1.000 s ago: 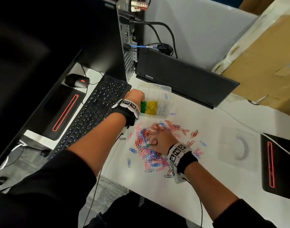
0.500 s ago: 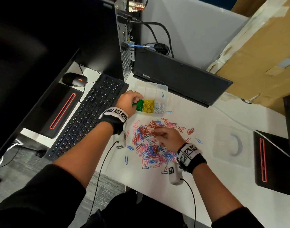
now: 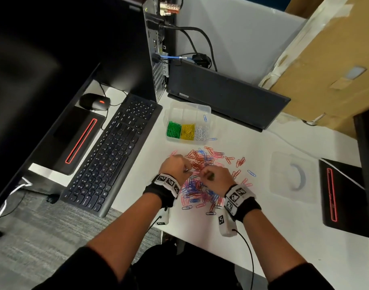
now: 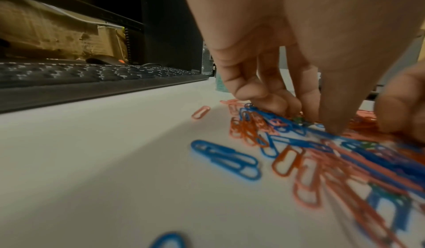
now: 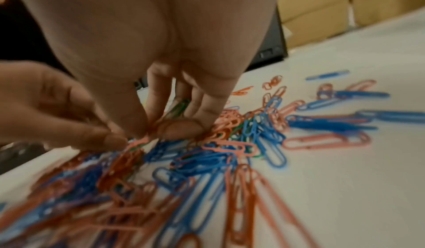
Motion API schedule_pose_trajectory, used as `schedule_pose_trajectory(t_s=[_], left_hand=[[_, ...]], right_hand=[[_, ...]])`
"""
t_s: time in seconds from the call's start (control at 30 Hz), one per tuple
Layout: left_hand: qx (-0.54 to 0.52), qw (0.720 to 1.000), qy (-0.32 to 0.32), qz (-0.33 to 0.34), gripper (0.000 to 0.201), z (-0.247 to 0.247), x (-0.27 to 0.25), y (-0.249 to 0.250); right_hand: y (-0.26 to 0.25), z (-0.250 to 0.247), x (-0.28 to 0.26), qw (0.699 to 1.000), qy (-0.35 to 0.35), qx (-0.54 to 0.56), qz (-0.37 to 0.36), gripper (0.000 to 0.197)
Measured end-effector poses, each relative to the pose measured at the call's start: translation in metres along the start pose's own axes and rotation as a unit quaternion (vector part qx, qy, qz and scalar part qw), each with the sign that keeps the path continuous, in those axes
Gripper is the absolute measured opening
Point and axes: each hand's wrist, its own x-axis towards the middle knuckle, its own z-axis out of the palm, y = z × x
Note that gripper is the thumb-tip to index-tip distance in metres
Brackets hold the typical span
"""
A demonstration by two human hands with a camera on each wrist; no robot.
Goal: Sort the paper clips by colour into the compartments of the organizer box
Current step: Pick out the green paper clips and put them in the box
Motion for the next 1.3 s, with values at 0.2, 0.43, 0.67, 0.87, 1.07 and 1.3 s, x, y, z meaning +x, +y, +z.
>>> schedule_pose_trajectory(t_s=[0.2,0.43,0.67,0.87,1.07,1.3], left_hand=[[-0.005,1.000,0.022,-0.018,0.012,0.002,-0.002,-0.005],[-0.025,0.999,0.019,-0.025,0.009,0.000,-0.010,-0.006],[-0.182,0.982,0.045,-0.034,0.019,0.001,-0.015,-0.013],[-0.260,0.960,0.029,-0.104,0.023,0.003,-0.021,-0.009],[-0.278,0.952,0.022,-0.124,0.033,0.005,-0.022,-0.008],[-0.277,0.955,0.009,-0.109,0.042,0.010,-0.018,-0.003]], right_hand=[[-0.007,0.009,0.005,0.996,0.032,-0.073,-0.046,0.012],[-0.009,0.007,0.006,0.993,0.030,-0.092,-0.062,0.004],[-0.002,0.004,0.006,0.993,0.050,-0.087,-0.058,0.009],[-0.007,0.014,0.009,0.990,0.050,-0.118,-0.063,0.003],[-0.003,0.010,0.006,0.995,0.056,-0.085,-0.022,0.014],[0.008,-0.003,-0.001,0.993,0.113,-0.039,0.019,0.008]])
